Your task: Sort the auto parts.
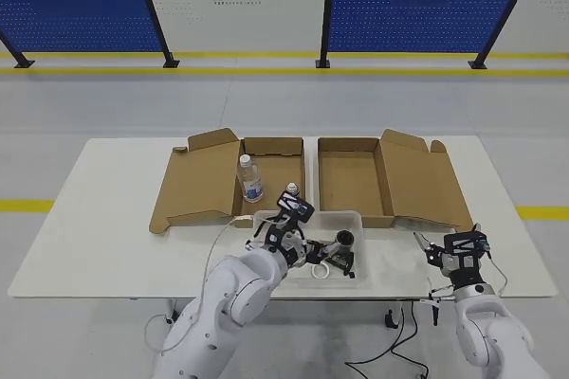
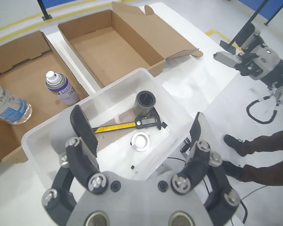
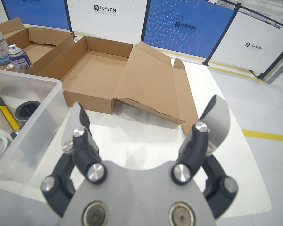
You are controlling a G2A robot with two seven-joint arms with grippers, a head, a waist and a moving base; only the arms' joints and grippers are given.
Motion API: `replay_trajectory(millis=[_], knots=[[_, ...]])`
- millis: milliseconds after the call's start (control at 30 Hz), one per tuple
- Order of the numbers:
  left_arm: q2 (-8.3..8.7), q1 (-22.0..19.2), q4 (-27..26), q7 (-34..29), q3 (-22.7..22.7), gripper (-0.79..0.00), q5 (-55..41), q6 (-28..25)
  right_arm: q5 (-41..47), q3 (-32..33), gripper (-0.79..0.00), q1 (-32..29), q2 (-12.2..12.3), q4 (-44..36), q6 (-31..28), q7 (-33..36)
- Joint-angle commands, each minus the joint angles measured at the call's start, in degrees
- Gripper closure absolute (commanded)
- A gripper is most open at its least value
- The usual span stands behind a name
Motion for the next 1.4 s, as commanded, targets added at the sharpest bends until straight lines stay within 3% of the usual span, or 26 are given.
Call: replay_trajectory(millis=[0, 200, 467, 1100, 1167, 1233, 1367], knots=[[-0.8, -2.98, 2.55, -2.49, 2.44, -0.785, -2.51, 4.3, 0.0, 0.0, -0.785, 0.0, 0.0, 0.0, 0.0, 0.0], [-2.98, -10.39, 11.55, -5.81, 7.59, -0.785, -8.28, 12.57, 0.0, 0.0, -0.785, 0.0, 0.0, 0.0, 0.0, 0.0], [-5.21, -16.71, 21.9, -6.76, 11.71, -0.785, -9.78, 20.98, 0.0, 0.0, -0.785, 0.0, 0.0, 0.0, 0.0, 0.0], [-8.57, -23.4, 37.59, -2.11, 14.4, -0.785, -16.23, 22.94, 0.0, 0.0, -0.785, 0.0, 0.0, 0.0, 0.0, 0.0], [-8.73, -23.82, 38.66, -1.85, 14.48, -0.767, -16.12, 22.83, 0.0, 0.0, -0.785, 0.0, 0.0, 0.0, 0.0, 0.0], [-8.89, -24.12, 39.52, -1.68, 14.54, -0.625, -16.29, 22.58, 0.0, 0.0, -0.785, 0.0, 0.0, 0.0, 0.0, 0.0], [-9.23, -24.65, 40.93, -1.4, 14.66, -0.573, -16.65, 22.31, 0.0, 0.0, -0.785, 0.0, 0.0, 0.0, 0.0, 0.0]])
